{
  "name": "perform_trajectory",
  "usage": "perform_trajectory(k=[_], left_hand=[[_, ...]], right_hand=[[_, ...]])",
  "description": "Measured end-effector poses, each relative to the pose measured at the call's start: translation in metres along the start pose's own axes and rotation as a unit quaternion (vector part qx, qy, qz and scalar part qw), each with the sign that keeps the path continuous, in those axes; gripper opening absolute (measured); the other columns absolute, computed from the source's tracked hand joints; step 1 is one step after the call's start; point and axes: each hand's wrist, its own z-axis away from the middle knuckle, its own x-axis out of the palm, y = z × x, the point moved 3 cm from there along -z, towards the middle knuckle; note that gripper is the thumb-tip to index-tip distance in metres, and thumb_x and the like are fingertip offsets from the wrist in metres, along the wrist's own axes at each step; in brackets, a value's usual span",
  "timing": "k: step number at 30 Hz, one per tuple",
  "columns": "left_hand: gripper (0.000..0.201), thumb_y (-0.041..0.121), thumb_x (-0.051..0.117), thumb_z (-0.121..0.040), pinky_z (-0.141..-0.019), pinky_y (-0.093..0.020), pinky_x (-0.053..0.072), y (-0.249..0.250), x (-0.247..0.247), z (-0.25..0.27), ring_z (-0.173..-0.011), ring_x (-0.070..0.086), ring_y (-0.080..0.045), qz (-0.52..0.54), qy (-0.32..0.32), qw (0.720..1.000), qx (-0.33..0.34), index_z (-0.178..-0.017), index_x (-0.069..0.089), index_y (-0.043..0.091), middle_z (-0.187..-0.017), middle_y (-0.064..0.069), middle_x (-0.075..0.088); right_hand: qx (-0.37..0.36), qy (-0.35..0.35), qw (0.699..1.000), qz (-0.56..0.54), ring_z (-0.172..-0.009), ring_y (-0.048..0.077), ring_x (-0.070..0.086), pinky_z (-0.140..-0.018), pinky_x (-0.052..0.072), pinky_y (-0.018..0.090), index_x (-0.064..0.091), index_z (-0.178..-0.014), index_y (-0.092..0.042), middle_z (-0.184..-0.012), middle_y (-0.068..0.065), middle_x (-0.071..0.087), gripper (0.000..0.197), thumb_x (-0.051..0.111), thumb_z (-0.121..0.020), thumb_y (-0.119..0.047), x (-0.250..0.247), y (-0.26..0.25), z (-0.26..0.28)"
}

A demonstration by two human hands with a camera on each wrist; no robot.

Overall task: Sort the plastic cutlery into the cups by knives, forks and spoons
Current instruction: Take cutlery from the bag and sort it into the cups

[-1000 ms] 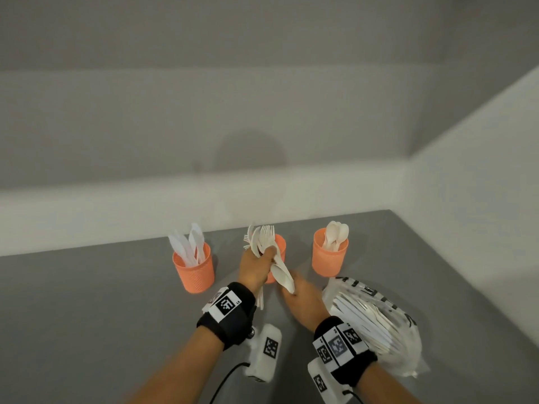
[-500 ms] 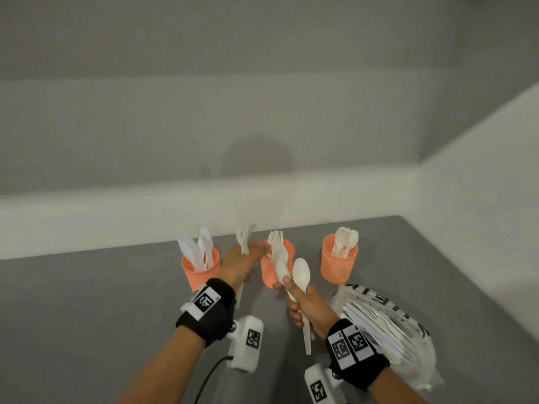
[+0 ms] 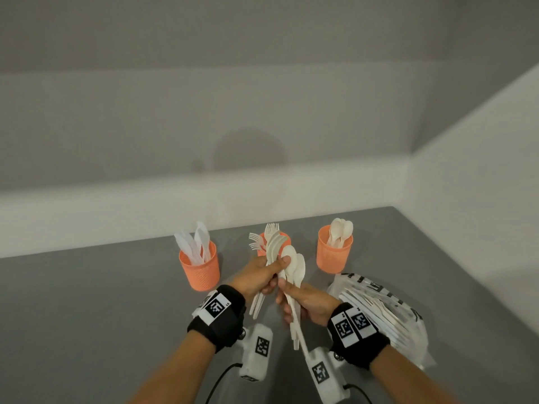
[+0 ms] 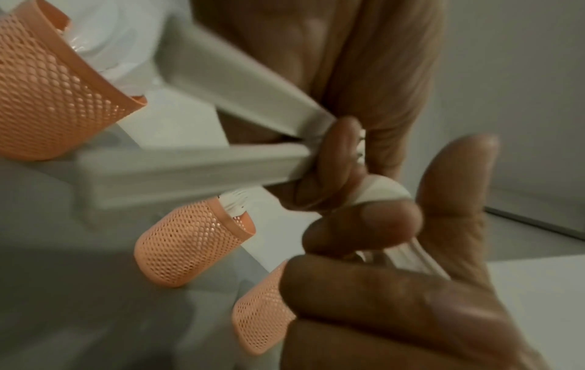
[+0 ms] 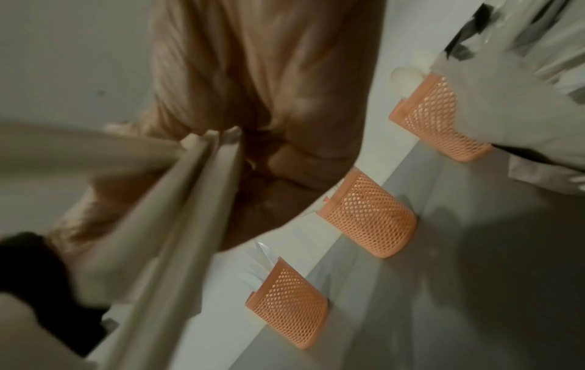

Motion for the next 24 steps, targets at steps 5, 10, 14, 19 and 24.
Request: perform_trajectory(k=[5,10,14,19,24], left_hand=[[0.017,0.030,0.060,-0.088,-0.059,-0.016,0.043,0.004,0.012,-0.002,-0.059,0.055,-0.007,-0.043,0.019,0.998,0.032,-0.093,0.052,0.016,-0.067,0.002,0.057],[0.021,0.027,0.064,-0.076,-0.077,-0.032,0.049,0.009,0.014,-0.007,-0.078,0.058,-0.018,-0.112,0.089,0.988,0.065,-0.089,0.054,0.012,-0.079,-0.002,0.059],[0.021,0.018,0.060,-0.080,-0.077,-0.026,0.042,0.019,0.017,-0.008,-0.086,0.056,-0.019,-0.177,0.149,0.966,0.112,-0.100,0.057,0.009,-0.090,-0.004,0.060],[0.026,0.024,0.066,-0.083,-0.072,-0.026,0.043,0.034,0.019,-0.018,-0.082,0.062,-0.021,-0.211,0.152,0.951,0.165,-0.095,0.063,0.002,-0.089,-0.012,0.067],[0.031,0.037,0.063,-0.083,-0.072,-0.032,0.046,0.048,0.013,-0.025,-0.077,0.060,-0.019,-0.147,0.223,0.948,0.172,-0.089,0.066,0.006,-0.082,-0.006,0.065]], right_hand=[[0.054,-0.050,0.995,0.073,-0.038,0.005,0.038,-0.047,0.044,0.019,0.049,-0.076,-0.016,-0.042,-0.009,0.038,0.019,0.050,-0.095,-0.018,0.001,-0.003,0.002],[0.056,-0.023,0.990,0.124,-0.044,0.006,0.051,-0.051,0.049,0.020,0.056,-0.080,-0.012,-0.048,-0.005,0.052,0.012,0.056,-0.090,-0.007,-0.006,-0.012,-0.002],[-0.037,0.097,0.983,0.154,-0.061,0.013,0.060,-0.055,0.053,0.019,0.062,-0.092,-0.002,-0.072,0.008,0.061,0.017,0.064,-0.078,0.008,-0.013,-0.027,-0.007],[-0.079,0.157,0.969,0.173,-0.046,0.006,0.060,-0.050,0.051,0.017,0.062,-0.068,-0.010,-0.056,0.001,0.062,0.018,0.064,-0.081,0.003,-0.027,-0.034,-0.004],[-0.137,0.314,0.939,-0.005,-0.035,0.001,0.040,-0.044,0.035,0.018,0.054,-0.068,-0.019,-0.052,-0.003,0.046,0.024,0.058,-0.090,-0.011,-0.059,-0.043,0.000]])
